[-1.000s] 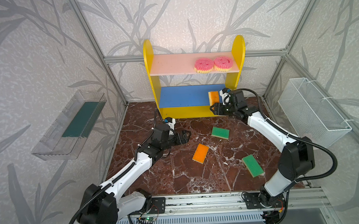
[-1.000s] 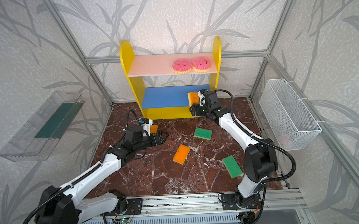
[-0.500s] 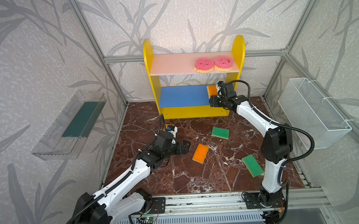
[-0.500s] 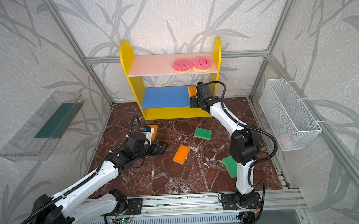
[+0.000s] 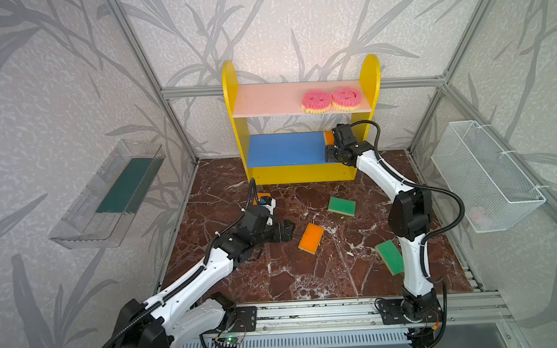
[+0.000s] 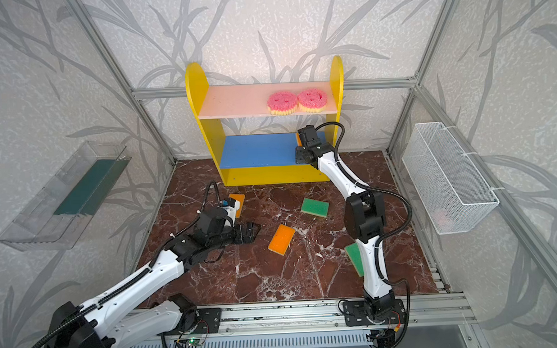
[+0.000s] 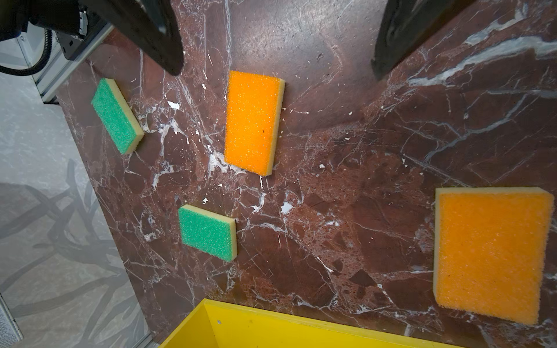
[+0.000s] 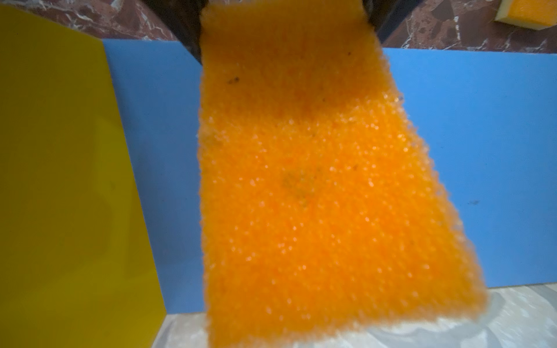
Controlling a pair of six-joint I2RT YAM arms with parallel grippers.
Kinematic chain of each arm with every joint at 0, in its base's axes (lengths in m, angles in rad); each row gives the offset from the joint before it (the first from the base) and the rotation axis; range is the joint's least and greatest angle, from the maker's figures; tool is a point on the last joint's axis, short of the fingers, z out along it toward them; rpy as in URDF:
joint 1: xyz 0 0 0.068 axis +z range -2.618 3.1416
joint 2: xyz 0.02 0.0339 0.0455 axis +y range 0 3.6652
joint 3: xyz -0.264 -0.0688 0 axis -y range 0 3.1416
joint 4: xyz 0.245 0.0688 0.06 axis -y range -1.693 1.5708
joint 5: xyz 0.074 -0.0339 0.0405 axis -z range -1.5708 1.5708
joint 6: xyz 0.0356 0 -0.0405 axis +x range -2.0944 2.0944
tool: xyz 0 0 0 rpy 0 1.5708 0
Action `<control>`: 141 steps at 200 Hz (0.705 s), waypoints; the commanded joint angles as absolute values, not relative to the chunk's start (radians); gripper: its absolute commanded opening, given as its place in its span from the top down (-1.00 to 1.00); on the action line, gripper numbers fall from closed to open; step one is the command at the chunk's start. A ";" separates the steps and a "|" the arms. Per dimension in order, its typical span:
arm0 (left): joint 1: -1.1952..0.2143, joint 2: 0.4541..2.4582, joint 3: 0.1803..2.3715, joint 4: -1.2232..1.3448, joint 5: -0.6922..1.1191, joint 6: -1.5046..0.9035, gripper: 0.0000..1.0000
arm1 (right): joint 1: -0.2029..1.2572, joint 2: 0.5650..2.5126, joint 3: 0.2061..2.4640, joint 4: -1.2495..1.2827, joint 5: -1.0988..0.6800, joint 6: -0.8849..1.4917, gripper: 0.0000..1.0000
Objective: Arrange cleaning sponges on a shelf
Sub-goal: Place the cleaning sponge at the shelf.
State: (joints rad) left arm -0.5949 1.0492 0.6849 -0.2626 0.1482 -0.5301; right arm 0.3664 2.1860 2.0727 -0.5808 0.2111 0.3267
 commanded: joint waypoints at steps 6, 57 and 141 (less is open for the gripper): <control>-0.597 1.061 0.686 -0.272 0.137 -0.513 -0.99 | 0.353 2.200 2.107 -0.607 0.267 0.342 -0.40; -0.597 1.078 0.693 -0.270 0.140 -0.510 -0.99 | 0.332 2.223 2.115 -0.604 0.263 0.342 -0.41; -0.597 1.068 0.722 -0.326 0.133 -0.493 -0.99 | 0.325 2.279 2.182 -0.606 0.258 0.348 -0.59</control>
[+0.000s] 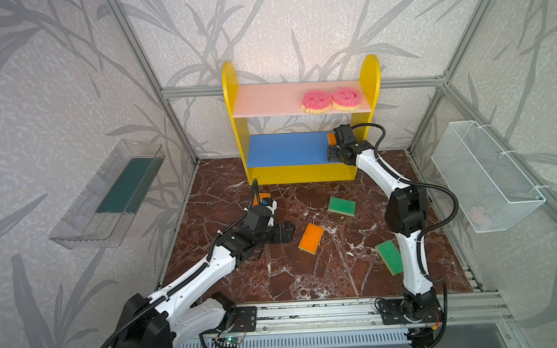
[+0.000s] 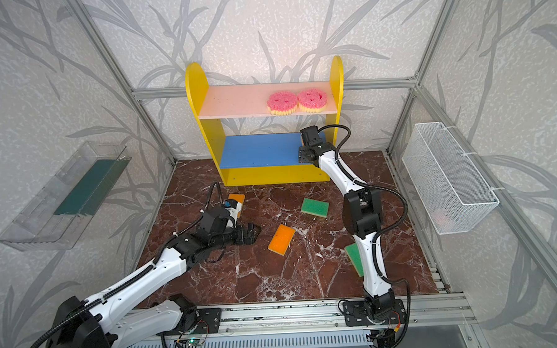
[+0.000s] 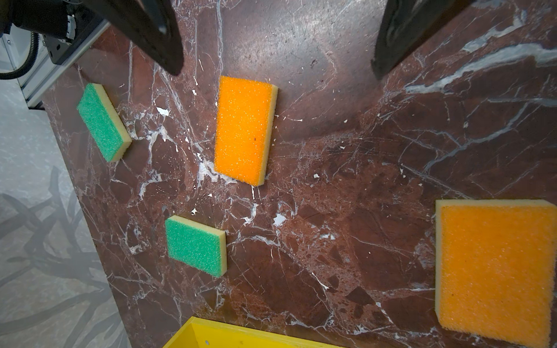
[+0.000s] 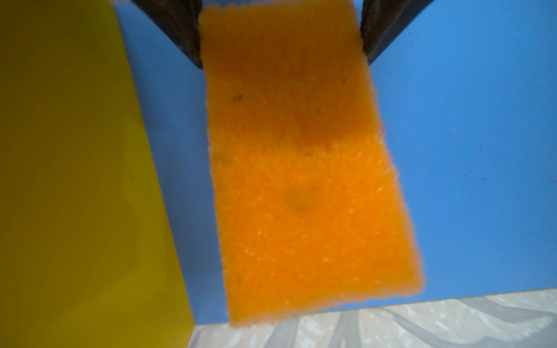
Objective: Arrange cleaning sponges on a shelf
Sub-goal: Place the cleaning sponge at the shelf.
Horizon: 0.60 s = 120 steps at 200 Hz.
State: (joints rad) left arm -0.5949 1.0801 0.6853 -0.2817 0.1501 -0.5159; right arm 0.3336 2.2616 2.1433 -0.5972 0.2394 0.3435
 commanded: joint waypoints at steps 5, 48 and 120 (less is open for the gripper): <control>-0.597 1.067 0.725 -0.330 0.131 -0.492 -0.99 | 0.325 2.282 2.184 -0.608 0.259 0.347 -0.62; -0.596 1.068 0.761 -0.388 0.114 -0.480 -0.99 | 0.325 2.272 2.173 -0.608 0.254 0.344 -0.76; -0.573 1.092 0.867 -0.497 0.130 -0.433 -0.99 | 0.325 2.136 2.018 -0.529 0.235 0.319 -0.87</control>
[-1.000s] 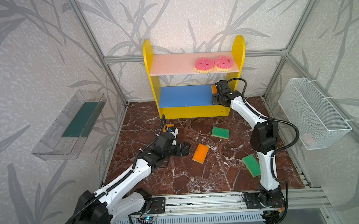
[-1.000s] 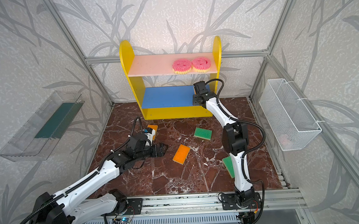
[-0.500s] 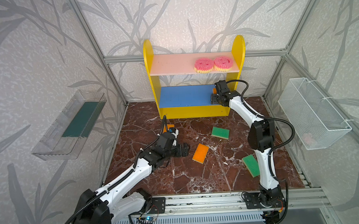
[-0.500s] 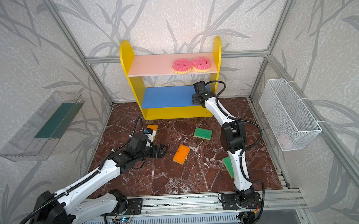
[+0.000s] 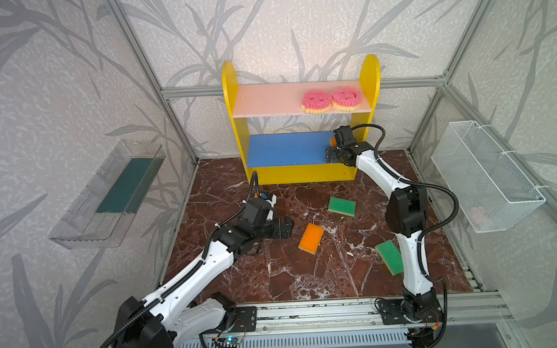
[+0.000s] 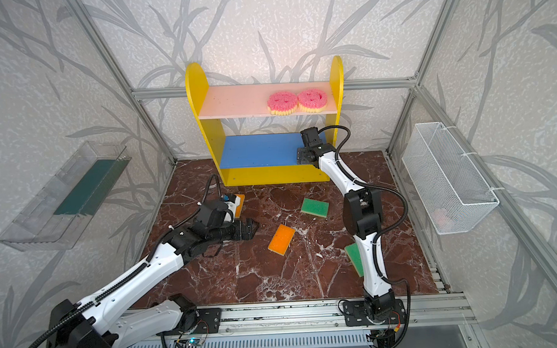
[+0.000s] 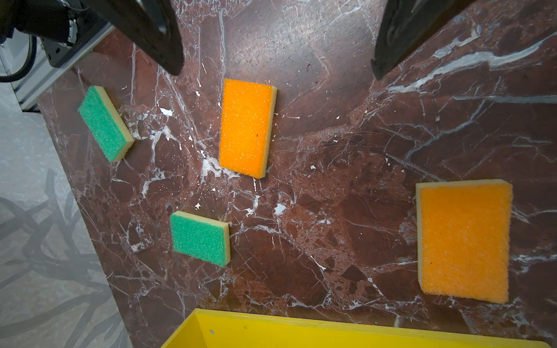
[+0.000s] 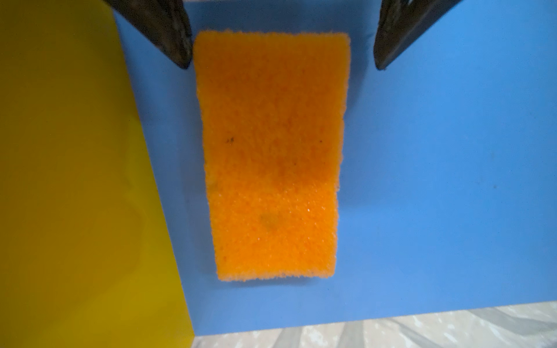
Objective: Arrange cleaning sponges on a shelf
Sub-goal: Place the cleaning sponge at the shelf, then move the cleaning sponge to the center of the table.
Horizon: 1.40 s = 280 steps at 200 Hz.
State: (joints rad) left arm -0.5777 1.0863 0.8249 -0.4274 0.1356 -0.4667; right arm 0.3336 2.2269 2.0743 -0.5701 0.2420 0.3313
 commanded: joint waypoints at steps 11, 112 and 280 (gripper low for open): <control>-0.573 1.094 0.876 -0.511 0.137 -0.421 -0.99 | 0.325 2.110 1.987 -0.518 0.230 0.315 -0.87; -0.637 1.229 0.953 -0.643 0.039 -0.341 -0.94 | 0.328 1.678 1.461 -0.420 0.096 0.322 -0.88; -0.816 1.648 1.044 -0.479 0.154 -0.457 -0.65 | 0.315 1.005 0.744 -0.478 -0.185 0.423 -0.89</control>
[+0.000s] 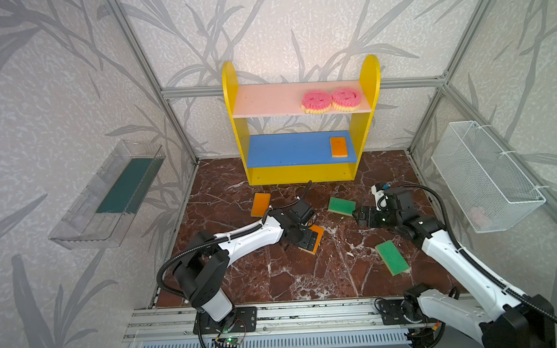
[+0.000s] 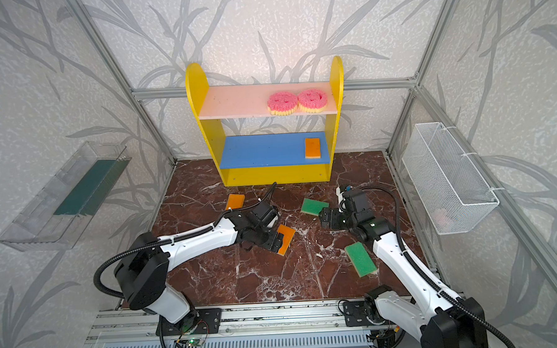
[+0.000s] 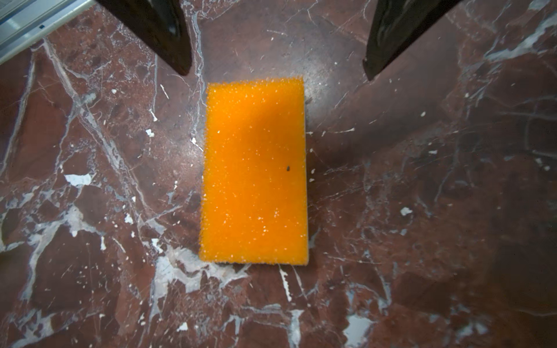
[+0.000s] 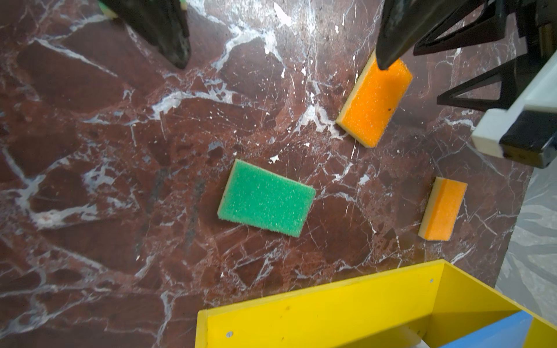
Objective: Arrange cleaning sponges on a shelf
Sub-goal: Move the cleaning sponge to the center of the table.
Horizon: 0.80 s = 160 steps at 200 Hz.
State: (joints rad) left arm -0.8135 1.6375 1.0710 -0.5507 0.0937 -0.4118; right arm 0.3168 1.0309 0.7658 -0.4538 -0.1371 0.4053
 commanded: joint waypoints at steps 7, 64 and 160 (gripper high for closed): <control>-0.817 1.656 1.039 -0.463 0.165 -0.465 -0.61 | 0.314 1.001 0.740 -0.481 -0.186 0.421 -0.89; -0.838 1.667 1.013 -0.394 0.180 -0.503 -0.56 | 0.314 0.993 0.715 -0.485 -0.204 0.418 -0.89; -0.861 1.688 0.979 -0.132 0.332 -0.671 -0.48 | 0.316 0.960 0.706 -0.541 -0.204 0.420 -0.89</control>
State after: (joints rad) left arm -0.8486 1.6897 0.9806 -0.2150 0.2989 -0.6052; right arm 0.3168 0.9741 0.7158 -0.5034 -0.1928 0.4187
